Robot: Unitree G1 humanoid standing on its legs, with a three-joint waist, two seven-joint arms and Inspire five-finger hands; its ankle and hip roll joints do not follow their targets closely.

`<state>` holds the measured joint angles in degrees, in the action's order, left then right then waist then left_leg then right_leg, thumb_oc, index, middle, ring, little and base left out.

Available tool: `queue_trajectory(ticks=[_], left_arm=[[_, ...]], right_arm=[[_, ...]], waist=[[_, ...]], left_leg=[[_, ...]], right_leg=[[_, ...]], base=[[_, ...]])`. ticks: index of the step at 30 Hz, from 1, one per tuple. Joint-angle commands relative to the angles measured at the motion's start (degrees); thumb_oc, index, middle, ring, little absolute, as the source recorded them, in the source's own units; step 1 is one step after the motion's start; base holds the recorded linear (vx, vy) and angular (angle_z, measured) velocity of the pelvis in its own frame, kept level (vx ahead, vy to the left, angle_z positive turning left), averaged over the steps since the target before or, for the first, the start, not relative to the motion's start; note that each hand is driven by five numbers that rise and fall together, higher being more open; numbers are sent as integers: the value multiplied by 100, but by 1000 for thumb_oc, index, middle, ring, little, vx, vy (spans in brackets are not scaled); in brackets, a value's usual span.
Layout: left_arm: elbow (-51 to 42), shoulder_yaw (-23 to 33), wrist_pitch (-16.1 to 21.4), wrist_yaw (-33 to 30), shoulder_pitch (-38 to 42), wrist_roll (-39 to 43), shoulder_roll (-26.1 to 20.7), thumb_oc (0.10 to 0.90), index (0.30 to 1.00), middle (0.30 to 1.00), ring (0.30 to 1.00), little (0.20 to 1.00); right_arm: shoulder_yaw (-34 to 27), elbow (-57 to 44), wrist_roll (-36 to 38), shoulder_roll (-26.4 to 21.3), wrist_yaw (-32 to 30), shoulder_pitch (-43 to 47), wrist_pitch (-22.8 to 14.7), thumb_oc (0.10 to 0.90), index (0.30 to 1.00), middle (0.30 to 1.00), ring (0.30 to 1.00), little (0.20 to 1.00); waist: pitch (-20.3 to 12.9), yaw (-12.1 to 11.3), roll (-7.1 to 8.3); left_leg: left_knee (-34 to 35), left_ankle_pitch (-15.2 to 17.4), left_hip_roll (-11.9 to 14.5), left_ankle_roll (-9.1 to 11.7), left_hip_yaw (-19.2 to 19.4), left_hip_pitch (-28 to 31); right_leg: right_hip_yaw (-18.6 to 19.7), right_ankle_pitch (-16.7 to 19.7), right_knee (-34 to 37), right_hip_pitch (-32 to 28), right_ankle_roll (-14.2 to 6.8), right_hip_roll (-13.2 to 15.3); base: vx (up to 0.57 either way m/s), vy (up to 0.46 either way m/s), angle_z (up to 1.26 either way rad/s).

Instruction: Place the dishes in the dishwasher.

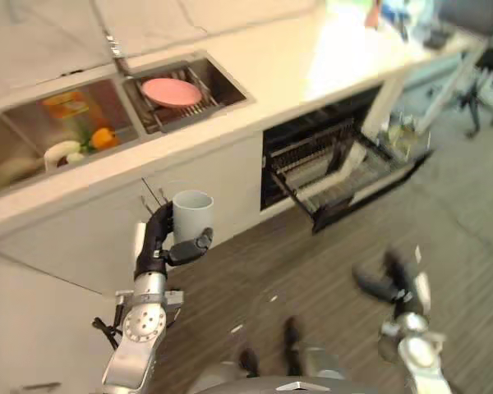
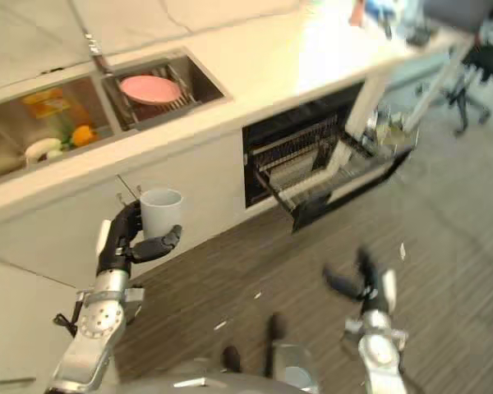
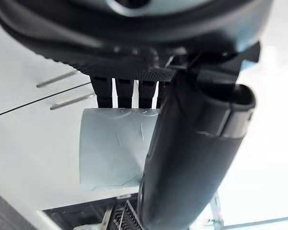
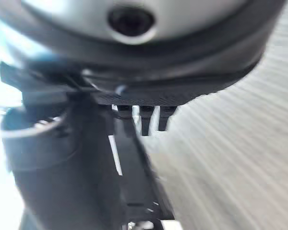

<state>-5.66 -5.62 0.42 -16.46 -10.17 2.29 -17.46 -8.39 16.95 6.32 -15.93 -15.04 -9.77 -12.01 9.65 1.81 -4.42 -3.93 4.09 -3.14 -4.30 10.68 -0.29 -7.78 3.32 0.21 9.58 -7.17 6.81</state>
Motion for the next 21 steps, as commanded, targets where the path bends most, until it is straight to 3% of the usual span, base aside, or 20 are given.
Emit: queue_trajectory(ticks=[1,2,3,5,6,7,9,10,11,12,13,15,17,18,19,21], left_arm=[[-1299,-47,777,29,562,3,-267,400,300,300,300,300],[-1299,-47,777,29,562,3,-267,400,300,300,300,300],[-1307,-79,798,79,560,-41,-250,400,300,300,300,300],[-1307,-79,798,79,560,-41,-250,400,300,300,300,300],[-1220,-107,857,160,576,-72,-229,400,300,300,300,300],[-1220,-107,857,160,576,-72,-229,400,300,300,300,300],[-1066,-224,858,228,802,-58,-150,400,300,300,300,300],[-1066,-224,858,228,802,-58,-150,400,300,300,300,300],[-1002,-301,864,270,905,-73,-104,400,300,300,300,300],[-979,-399,875,298,994,-46,-52,400,300,300,300,300],[-952,-436,876,319,1040,-24,-50,400,300,300,300,300],[-928,-434,859,301,1030,-3,-44,400,300,300,300,300],[-1042,-335,856,299,937,67,-87,400,300,300,300,300],[-1042,-335,856,299,937,67,-87,400,300,300,300,300],[-1117,-263,872,301,732,134,-126,400,300,300,300,300],[-1097,-310,857,331,533,88,-174,400,300,300,300,300]], right_arm=[[-103,-257,-33,-239,-1,108,-287,800,900,900,900,900],[-103,-257,-33,-239,-1,108,-287,800,900,900,900,900],[54,-898,406,-239,703,112,-390,800,900,900,900,900],[54,-898,406,-239,703,112,-390,800,900,900,900,900],[291,-1341,495,-406,1087,178,-351,800,900,900,900,900],[291,-1341,495,-406,1087,178,-351,800,900,900,900,900],[657,-1897,717,-519,1376,385,-174,800,900,900,900,900],[657,-1897,717,-519,1376,385,-174,800,900,900,900,900],[821,-2051,957,-486,1491,493,-178,800,900,900,900,900],[980,-2187,1099,-492,1501,622,-129,800,900,900,900,900],[1001,-2314,1144,-499,1519,678,-138,800,900,900,900,900],[1063,-2338,1141,-494,1470,770,-171,800,900,900,900,900],[1170,-2515,1279,-386,1521,929,-232,800,900,900,900,900],[1170,-2515,1279,-386,1521,929,-232,800,900,900,900,900],[1232,-2656,1362,-368,1631,973,-358,800,900,900,900,900],[1294,-2825,1502,-308,1776,988,-574,800,900,900,900,900]], waist=[[-563,-9,355],[-563,-9,355],[-597,8,366],[-597,8,366],[-631,-6,383],[-631,-6,383],[-567,45,461],[-567,45,461],[-457,111,621],[-268,-28,774],[-164,-93,767],[-110,-166,748],[-95,-388,628],[-95,-388,628],[-141,-518,527],[-183,-797,474]], left_leg=[[893,-608,643,766,-786,161],[893,-608,643,766,-786,161],[893,-615,689,788,-696,225],[893,-615,689,788,-696,225],[893,-654,751,794,-655,315],[893,-654,751,794,-655,315],[-6,-684,923,911,-670,291],[-6,-684,923,911,-670,291],[-1219,-549,986,948,-649,112],[-2410,-478,718,1057,-764,-373],[-2828,-349,596,1061,-866,-687],[-2763,-360,534,1029,-869,-844],[-1952,-399,186,885,-1006,-1074],[-1952,-399,186,885,-1006,-1074],[-784,-494,422,750,-957,-1160],[765,-919,678,736,-714,-1390]], right_leg=[[317,72,205,-438,417,-441],[317,72,205,-438,417,-441],[257,73,337,-547,406,-410],[257,73,337,-547,406,-410],[322,68,390,-582,414,-459],[322,68,390,-582,414,-459],[242,77,479,-659,413,-485],[242,77,479,-659,413,-485],[122,175,479,-783,446,-374],[155,135,479,-993,473,-248],[129,105,479,-1086,497,-255],[167,-5,479,-1149,547,-283],[365,-151,479,-1189,640,-454],[365,-151,479,-1189,640,-454],[464,-176,479,-1202,626,-611],[566,-299,479,-1583,591,-707]], base=[[101,-63,-28],[89,-103,30],[31,-65,7],[45,-84,3],[59,-104,-1],[157,-295,-12],[101,-278,-30],[43,-305,-3],[111,-426,35],[128,-493,63],[131,-336,83],[83,-110,49],[120,-47,-16],[201,-13,-42],[253,27,-88],[467,80,-103]])
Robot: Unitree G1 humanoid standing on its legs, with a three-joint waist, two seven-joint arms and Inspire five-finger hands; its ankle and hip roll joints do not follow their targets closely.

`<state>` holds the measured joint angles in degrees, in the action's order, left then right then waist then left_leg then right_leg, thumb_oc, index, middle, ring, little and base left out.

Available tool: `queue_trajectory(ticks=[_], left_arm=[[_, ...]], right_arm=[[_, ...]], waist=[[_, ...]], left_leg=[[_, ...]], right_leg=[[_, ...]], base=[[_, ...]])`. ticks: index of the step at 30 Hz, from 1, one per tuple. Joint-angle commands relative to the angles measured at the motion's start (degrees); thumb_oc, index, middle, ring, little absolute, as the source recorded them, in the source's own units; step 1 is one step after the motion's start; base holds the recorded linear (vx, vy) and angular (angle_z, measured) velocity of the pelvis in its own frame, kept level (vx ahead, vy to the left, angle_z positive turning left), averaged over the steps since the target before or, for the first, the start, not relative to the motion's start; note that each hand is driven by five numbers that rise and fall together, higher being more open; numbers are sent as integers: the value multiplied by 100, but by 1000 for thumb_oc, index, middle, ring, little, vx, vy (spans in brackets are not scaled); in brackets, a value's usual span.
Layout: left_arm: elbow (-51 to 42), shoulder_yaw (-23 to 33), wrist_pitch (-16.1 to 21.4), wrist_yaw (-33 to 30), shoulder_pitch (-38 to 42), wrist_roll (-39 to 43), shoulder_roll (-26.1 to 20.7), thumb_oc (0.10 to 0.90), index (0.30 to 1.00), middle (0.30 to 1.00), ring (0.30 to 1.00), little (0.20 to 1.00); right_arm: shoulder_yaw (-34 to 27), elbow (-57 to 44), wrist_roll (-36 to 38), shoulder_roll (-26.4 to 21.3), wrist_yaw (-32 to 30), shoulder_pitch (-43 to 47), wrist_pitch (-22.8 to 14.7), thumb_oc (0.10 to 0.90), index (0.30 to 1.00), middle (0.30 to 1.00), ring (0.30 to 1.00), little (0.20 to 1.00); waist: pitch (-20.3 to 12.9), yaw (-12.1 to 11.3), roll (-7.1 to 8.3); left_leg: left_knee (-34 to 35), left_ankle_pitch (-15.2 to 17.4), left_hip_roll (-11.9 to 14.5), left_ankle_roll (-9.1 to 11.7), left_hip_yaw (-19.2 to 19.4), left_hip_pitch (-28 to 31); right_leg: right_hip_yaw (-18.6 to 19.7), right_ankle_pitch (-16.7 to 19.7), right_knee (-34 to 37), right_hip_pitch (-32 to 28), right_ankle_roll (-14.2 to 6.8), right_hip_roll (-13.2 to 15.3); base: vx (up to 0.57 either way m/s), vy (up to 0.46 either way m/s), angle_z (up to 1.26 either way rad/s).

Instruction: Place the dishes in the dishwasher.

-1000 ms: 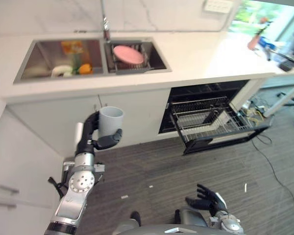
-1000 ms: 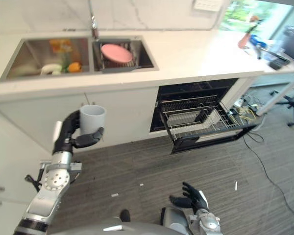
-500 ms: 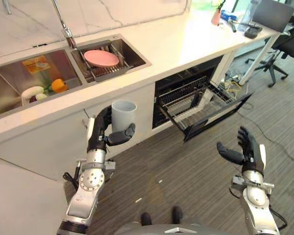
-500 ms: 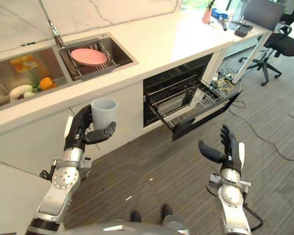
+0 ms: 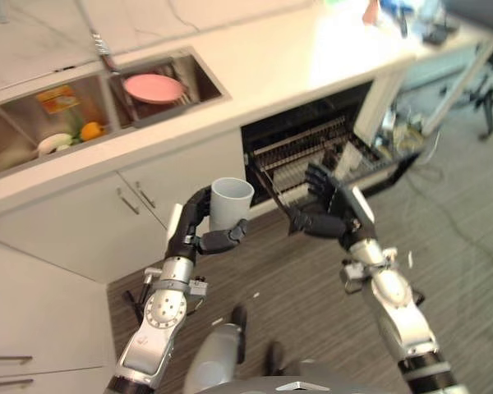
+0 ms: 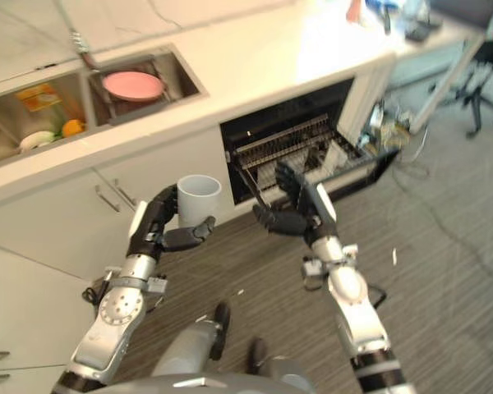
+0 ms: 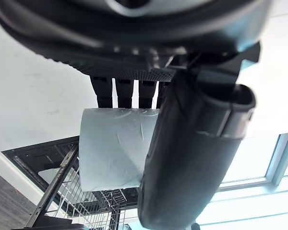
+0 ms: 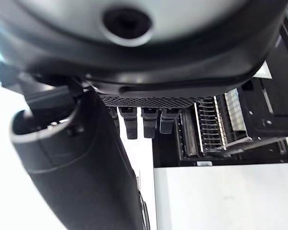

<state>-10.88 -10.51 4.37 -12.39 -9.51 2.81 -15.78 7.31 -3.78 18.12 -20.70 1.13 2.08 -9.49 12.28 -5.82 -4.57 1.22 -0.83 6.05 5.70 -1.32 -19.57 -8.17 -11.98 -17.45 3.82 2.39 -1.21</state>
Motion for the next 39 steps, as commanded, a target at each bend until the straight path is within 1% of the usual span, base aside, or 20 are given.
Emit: queue_trajectory(ticks=[1,2,3,4,5,6,8,10,14,20,22,25,28,29,31,32,35,37,38,39], left_arm=[[-575,178,462,-75,465,35,-346,400,300,300,300,300],[-566,177,477,-90,441,27,-363,400,300,300,300,300],[-566,177,477,-90,441,27,-363,400,300,300,300,300],[-611,209,502,-91,316,71,-374,400,300,300,300,300],[-630,175,516,-133,347,-4,-411,400,300,300,300,300],[-657,137,553,-173,370,-7,-416,400,300,300,300,300],[-713,117,556,-223,410,-26,-499,400,300,300,300,300],[-746,109,538,-268,417,-56,-587,400,300,300,300,300],[-745,126,511,-337,442,-78,-717,400,300,300,300,300],[-790,130,473,-325,429,-123,-808,400,300,300,300,300],[-753,93,476,-330,487,-207,-845,400,300,300,300,300],[-712,47,506,-293,553,-235,-835,400,300,300,300,300],[-665,13,539,-256,628,-199,-793,400,300,300,300,300],[-626,-17,546,-233,659,-229,-756,400,300,300,300,300],[-596,-36,559,-235,659,-239,-732,400,300,300,300,300],[-579,-36,612,-230,616,-351,-679,400,300,300,300,300],[-514,-67,585,-187,573,-368,-620,400,300,300,300,300],[-395,-182,500,-44,669,-258,-540,400,300,300,300,300],[-395,-182,500,-44,669,-258,-540,400,300,300,300,300],[-320,-254,451,70,868,-370,-603,400,300,300,300,300]], right_arm=[[-276,-753,322,172,161,-199,-826,800,900,900,900,900],[-228,-786,351,187,202,-159,-880,800,900,900,900,900],[-228,-786,351,187,202,-159,-880,800,900,900,900,900],[-180,-819,369,210,175,-70,-862,800,900,900,900,900],[-151,-896,294,207,164,-74,-935,800,900,900,900,900],[-209,-1040,266,240,135,-122,-955,800,900,900,900,900],[-160,-1142,450,355,202,-166,-938,800,900,900,900,900],[-164,-1302,468,345,196,-258,-892,800,900,900,900,900],[-34,-1432,359,268,109,-124,-864,800,900,900,900,900],[7,-1513,160,264,15,-169,-772,800,900,900,900,900],[40,-1512,86,252,-28,-167,-767,800,900,900,900,900],[28,-1487,-33,204,-52,-142,-745,800,900,900,900,900],[10,-1446,13,213,-4,-151,-798,800,900,900,900,900],[-37,-1432,43,222,43,-217,-852,800,900,900,900,900],[-50,-1434,59,235,64,-241,-852,800,900,900,900,900],[-58,-1443,75,219,130,-312,-783,800,900,900,900,900],[-65,-1479,226,250,160,-441,-692,800,900,900,900,900],[-35,-1469,300,192,179,-443,-577,800,900,900,900,900],[-35,-1469,300,192,179,-443,-577,800,900,900,900,900],[19,-1488,383,136,224,-402,-496,800,900,900,900,900]], waist=[[-446,-32,495],[-445,-124,504],[-445,-124,504],[-502,-172,475],[-565,-166,482],[-780,-107,553],[-924,-110,650],[-1020,-54,763],[-993,-76,877],[-853,-105,973],[-809,-93,943],[-775,-21,906],[-699,37,831],[-714,34,856],[-732,34,869],[-812,28,862],[-831,70,779],[-735,187,768],[-735,187,768],[-665,252,802]], left_leg=[[247,-425,-246,-265,485,540],[125,-527,-289,-240,343,537],[125,-527,-289,-240,343,537],[152,-586,-292,-262,223,721],[225,-674,-232,-185,299,738],[304,-762,-282,-192,348,786],[378,-788,-322,-231,389,832],[378,-683,-429,-269,407,881],[378,-535,-515,-324,432,1062],[378,-404,-567,-379,308,1240],[378,-379,-558,-390,258,1301],[378,-265,-610,-397,191,1465],[378,-352,-643,-431,148,1487],[378,-415,-682,-427,214,1463],[378,-417,-698,-434,226,1439],[378,-418,-689,-425,297,1363],[378,-534,-533,-369,479,1361],[-8,-467,-585,-312,560,1363],[-8,-467,-585,-312,560,1363],[-414,-258,-680,-248,681,1342]], right_leg=[[603,1227,2245,-1011,-365,100],[684,1211,2245,-1087,-344,70],[684,1211,2245,-1087,-344,70],[782,1141,2245,-1123,-353,32],[781,1202,2245,-1137,-372,58],[744,1313,2245,-1148,-375,145],[802,1408,2245,-1151,-367,211],[859,1460,2151,-1151,-382,300],[838,1446,1702,-1026,-436,378],[934,1384,1253,-873,-464,238],[973,1340,1020,-779,-490,91],[950,1206,1203,-693,-414,40],[834,1292,1379,-563,-385,-29],[895,1425,1421,-649,-416,1],[916,1450,1485,-685,-415,6],[820,1493,1764,-762,-426,76],[759,1508,1984,-794,-440,69],[653,1524,2110,-856,-402,113],[653,1524,2110,-856,-402,113],[580,1527,2179,-867,-410,192]], base=[[367,70,-28],[81,16,16],[154,67,-49],[120,116,-59],[254,242,-105],[251,228,-104],[216,209,-82],[168,199,-8],[112,191,22],[52,111,15],[22,50,3],[21,8,4],[-24,-20,2],[-63,-74,0],[-61,-79,5],[-56,-101,12],[-38,-109,14],[-52,-81,19],[-69,-82,41],[-66,-93,55]])
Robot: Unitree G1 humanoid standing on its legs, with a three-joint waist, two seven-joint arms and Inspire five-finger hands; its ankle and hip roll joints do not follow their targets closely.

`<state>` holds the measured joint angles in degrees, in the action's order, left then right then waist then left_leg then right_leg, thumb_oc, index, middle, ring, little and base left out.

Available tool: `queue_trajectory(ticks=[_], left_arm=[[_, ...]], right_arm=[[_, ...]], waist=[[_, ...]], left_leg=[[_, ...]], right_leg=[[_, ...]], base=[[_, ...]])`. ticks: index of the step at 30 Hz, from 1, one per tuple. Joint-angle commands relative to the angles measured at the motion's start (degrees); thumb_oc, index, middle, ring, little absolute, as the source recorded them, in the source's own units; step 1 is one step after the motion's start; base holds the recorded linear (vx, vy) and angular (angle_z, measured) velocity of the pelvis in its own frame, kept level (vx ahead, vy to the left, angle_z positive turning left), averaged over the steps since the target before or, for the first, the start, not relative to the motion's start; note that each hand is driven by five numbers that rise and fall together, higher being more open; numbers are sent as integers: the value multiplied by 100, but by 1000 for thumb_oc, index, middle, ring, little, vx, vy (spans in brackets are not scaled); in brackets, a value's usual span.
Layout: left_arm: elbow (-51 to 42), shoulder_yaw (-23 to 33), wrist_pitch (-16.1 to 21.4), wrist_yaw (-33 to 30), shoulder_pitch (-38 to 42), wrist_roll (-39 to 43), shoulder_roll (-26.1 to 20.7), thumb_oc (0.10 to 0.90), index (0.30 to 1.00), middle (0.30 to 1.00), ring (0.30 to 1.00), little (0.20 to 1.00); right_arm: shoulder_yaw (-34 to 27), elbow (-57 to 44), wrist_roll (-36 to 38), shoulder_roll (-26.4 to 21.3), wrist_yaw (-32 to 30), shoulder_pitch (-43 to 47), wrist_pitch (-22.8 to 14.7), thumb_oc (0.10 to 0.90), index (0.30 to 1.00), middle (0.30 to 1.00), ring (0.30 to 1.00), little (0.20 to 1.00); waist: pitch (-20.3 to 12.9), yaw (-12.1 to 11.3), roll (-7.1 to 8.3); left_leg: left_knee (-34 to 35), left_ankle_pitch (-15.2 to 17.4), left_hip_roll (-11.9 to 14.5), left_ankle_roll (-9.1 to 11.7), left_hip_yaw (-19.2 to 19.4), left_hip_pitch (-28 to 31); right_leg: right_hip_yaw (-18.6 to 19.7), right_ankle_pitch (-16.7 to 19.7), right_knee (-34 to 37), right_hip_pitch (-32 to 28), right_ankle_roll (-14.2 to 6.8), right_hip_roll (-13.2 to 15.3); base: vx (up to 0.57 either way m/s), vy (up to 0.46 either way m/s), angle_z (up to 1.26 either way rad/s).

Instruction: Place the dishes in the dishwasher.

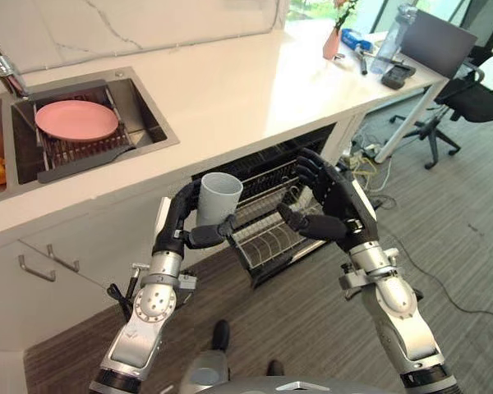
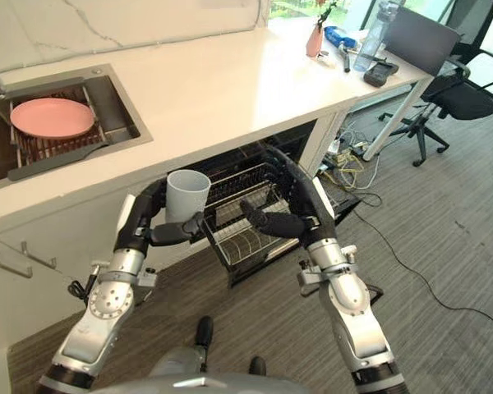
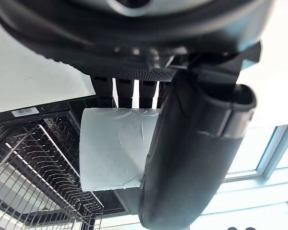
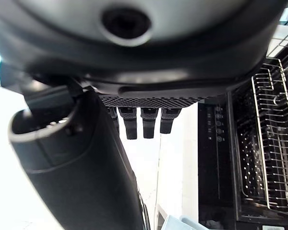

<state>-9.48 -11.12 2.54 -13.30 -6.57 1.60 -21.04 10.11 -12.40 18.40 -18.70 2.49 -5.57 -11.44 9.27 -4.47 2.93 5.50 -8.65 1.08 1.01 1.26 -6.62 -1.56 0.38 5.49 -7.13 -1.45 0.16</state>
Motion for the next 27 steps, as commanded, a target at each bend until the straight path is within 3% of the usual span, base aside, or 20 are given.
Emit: queue_trajectory(ticks=[1,3,5,6,7,10,13,15,19,23,24,27], left_arm=[[-329,-286,585,221,988,-370,-142,400,300,300,300,300],[-218,-332,537,156,1310,-498,-156,400,300,300,300,300],[-220,-343,477,59,1468,-585,-191,400,300,300,300,300],[-247,-315,480,-7,1488,-626,-237,400,300,300,300,300],[-233,-330,494,-34,1532,-686,-282,400,300,300,300,300],[-153,-521,526,-121,1814,-825,-275,400,300,300,300,300],[-160,-569,532,-205,1866,-891,-303,400,300,300,300,300],[-226,-549,505,-348,1851,-904,-312,400,300,300,300,300],[-315,-637,532,-428,1787,-926,-331,400,300,300,300,300],[-458,-569,580,-538,1769,-1046,-318,400,300,300,300,300],[-478,-493,701,-809,1807,-1232,-335,400,300,300,300,300],[-605,-591,976,-964,1769,-1597,-253,400,300,300,300,300]], right_arm=[[-224,-652,327,-145,82,481,-247,800,900,900,900,900],[-132,-689,384,-138,78,644,-144,800,900,900,900,900],[28,-636,400,-85,-1,834,-151,800,900,900,900,900],[162,-550,383,-36,-21,993,-132,800,900,900,900,900],[202,-524,365,-3,-43,1049,-141,800,900,900,900,900],[192,-593,437,105,-117,948,-107,800,900,900,900,900],[199,-658,516,226,-248,925,-140,800,900,900,900,900],[279,-592,320,442,-590,953,-160,800,900,900,900,900],[396,-589,172,571,-709,897,-194,800,900,900,900,900],[462,-550,164,593,-720,964,-153,800,900,900,900,900],[634,-397,203,684,-804,1122,-160,800,900,900,900,900],[681,-424,154,705,-762,1059,-230,800,900,900,900,900]], waist=[[-312,241,119],[-389,278,73],[-515,256,-17],[-585,199,-41],[-630,203,-78],[-822,397,-56],[-873,401,-53],[-847,358,-49],[-649,397,-221],[-590,518,-248],[-476,395,-249],[-621,262,-38]], left_leg=[[-1211,698,78,304,709,-83],[-984,603,621,387,385,-12],[-555,496,781,377,-7,108],[-332,477,743,313,-404,160],[-118,454,623,310,-408,160],[-50,485,581,347,-100,9],[-50,453,428,302,-102,60],[-50,536,317,253,31,167],[-50,701,330,167,-49,486],[-50,854,238,149,-187,744],[-50,766,342,185,-202,791],[-50,793,297,192,-146,855]], right_leg=[[-171,304,-56,258,-67,162],[-209,168,-49,421,-98,235],[-94,152,-49,505,-118,258],[64,185,-49,533,-97,239],[116,183,-49,551,-82,223],[138,295,-49,463,-44,347],[154,351,-102,435,-45,457],[181,344,-608,488,-57,562],[353,116,-1678,911,-105,26],[118,103,-776,1048,16,109],[-301,204,-439,1377,-5,343],[-13,414,-238,1059,-115,411]], base=[[-79,-86,74],[-52,17,75],[-3,94,23],[7,114,-23],[26,143,-43],[117,204,-68],[55,186,3],[103,318,-7],[90,190,-40],[97,8,-5],[-1,-112,13],[40,-101,-9]])
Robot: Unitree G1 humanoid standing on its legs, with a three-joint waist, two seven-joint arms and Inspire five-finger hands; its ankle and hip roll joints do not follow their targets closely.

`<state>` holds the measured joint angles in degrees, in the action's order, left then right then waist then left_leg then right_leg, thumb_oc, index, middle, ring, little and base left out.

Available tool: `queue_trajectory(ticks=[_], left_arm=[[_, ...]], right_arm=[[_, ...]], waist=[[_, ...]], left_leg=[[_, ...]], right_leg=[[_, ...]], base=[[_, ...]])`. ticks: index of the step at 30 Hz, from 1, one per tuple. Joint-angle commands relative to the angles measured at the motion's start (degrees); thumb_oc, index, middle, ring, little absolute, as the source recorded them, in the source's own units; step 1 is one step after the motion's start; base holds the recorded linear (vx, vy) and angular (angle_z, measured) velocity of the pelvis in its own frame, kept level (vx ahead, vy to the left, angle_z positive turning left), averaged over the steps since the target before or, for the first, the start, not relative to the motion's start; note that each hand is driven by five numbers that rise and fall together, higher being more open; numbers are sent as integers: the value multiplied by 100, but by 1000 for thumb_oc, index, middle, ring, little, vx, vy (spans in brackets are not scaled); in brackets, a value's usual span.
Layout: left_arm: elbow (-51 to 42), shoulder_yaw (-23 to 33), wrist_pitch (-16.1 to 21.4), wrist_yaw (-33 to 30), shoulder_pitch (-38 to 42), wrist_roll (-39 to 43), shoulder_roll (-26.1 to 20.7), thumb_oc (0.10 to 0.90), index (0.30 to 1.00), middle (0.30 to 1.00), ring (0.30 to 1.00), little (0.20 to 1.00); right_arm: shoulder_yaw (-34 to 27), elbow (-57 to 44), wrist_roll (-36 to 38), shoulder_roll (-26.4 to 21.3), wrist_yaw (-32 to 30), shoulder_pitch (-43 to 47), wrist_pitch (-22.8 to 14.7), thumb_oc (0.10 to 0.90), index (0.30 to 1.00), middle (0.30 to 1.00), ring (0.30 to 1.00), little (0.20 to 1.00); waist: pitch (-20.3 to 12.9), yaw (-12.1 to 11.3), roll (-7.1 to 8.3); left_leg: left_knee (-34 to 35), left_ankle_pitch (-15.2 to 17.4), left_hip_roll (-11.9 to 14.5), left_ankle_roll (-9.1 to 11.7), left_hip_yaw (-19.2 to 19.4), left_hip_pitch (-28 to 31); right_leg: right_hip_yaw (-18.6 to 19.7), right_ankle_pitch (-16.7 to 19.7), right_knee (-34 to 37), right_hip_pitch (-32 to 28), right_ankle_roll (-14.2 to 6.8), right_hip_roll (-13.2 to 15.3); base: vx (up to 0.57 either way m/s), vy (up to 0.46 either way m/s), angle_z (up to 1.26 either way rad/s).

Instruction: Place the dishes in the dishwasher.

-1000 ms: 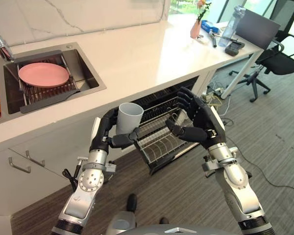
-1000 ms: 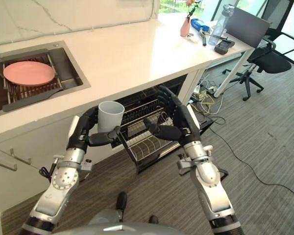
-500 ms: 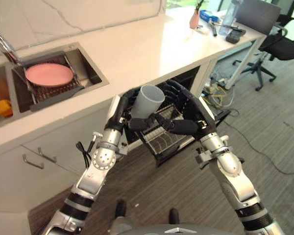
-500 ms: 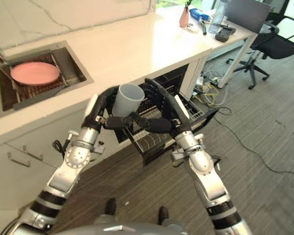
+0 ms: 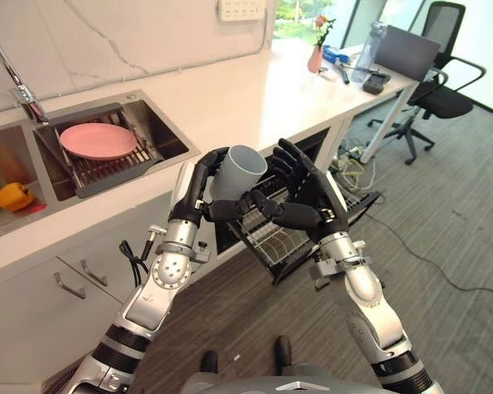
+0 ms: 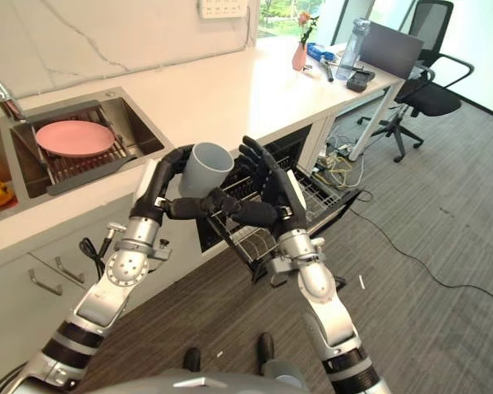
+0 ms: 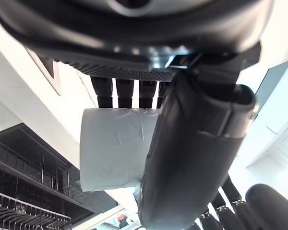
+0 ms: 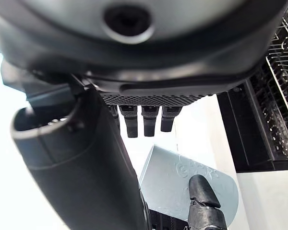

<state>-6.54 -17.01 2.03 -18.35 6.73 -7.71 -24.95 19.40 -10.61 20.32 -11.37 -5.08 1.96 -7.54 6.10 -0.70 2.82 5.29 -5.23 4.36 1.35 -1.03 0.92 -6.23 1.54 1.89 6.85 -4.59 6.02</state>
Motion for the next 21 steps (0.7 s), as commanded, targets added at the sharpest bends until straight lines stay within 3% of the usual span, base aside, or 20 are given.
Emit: queue_trajectory(ticks=[1,3,12,21], left_arm=[[-918,-114,1095,-470,436,-694,189,400,300,300,300,300],[-946,-231,1138,-536,346,-733,263,400,300,300,300,300],[-1067,-807,1240,-456,477,-878,193,400,300,300,300,300],[-971,-1709,1443,-32,690,-784,72,400,300,300,300,300]], right_arm=[[-256,-601,40,-31,-25,299,-593,800,900,900,900,900],[-174,-523,169,-1,-128,400,-513,800,900,900,900,900],[-7,-123,712,188,-672,917,-322,800,900,900,900,900],[751,630,1807,628,-651,2027,11,800,900,900,900,900]], waist=[[-399,-99,2],[-526,-104,-26],[-586,-96,-82],[-597,-128,-91]], left_leg=[[-29,437,-55,145,73,68],[-29,446,-2,169,135,49],[-29,377,206,174,201,49],[-29,340,306,196,257,90]], right_leg=[[513,302,199,-425,186,-189],[292,277,311,-458,146,-113],[288,242,311,-623,142,-222],[332,249,311,-718,128,-285]], base=[[112,-87,-17],[78,-62,39],[10,-67,0],[-11,-25,4]])
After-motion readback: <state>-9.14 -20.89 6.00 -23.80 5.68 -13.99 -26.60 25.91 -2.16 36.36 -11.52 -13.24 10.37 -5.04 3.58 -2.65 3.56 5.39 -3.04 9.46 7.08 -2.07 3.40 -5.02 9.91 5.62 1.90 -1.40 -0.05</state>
